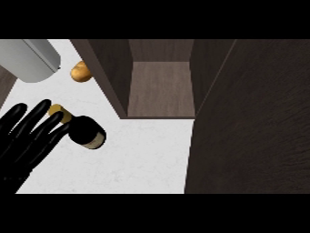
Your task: Pick up the wine, place it into the cabinet and close the cabinet
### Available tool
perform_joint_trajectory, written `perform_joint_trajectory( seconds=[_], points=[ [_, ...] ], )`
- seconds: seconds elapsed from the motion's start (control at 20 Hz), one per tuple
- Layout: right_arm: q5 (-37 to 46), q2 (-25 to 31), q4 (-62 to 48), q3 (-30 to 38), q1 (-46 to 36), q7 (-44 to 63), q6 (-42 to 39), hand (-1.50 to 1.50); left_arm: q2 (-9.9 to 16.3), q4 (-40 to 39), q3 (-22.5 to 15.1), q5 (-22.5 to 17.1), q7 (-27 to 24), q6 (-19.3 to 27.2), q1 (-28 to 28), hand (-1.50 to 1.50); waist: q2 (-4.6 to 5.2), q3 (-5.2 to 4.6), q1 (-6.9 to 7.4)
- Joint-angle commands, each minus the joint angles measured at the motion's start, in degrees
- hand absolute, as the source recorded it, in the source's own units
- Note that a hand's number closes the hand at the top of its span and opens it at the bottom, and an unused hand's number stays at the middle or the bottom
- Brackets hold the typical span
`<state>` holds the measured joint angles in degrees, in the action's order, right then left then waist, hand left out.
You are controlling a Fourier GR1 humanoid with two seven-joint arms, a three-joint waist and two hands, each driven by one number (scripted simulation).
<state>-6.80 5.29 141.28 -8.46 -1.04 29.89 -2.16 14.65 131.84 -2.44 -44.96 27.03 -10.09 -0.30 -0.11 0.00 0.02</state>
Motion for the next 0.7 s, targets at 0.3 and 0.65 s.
perform_joint_trajectory(
  seconds=[0.3,0.65],
  points=[
    [0.3,-0.9,2.4,0.0,-1.3,1.0,0.2,-1.5,-1.0,-5.4,7.4,3.4,-5.5,-6.5,1.5,-1.5,0.07,-0.02,0.01],
    [0.1,-0.8,5.4,-0.1,-3.7,6.2,1.5,-1.5,2.0,-16.8,16.0,2.7,-8.2,-9.1,-2.7,-1.5,0.07,-0.03,-0.17]
  ],
)
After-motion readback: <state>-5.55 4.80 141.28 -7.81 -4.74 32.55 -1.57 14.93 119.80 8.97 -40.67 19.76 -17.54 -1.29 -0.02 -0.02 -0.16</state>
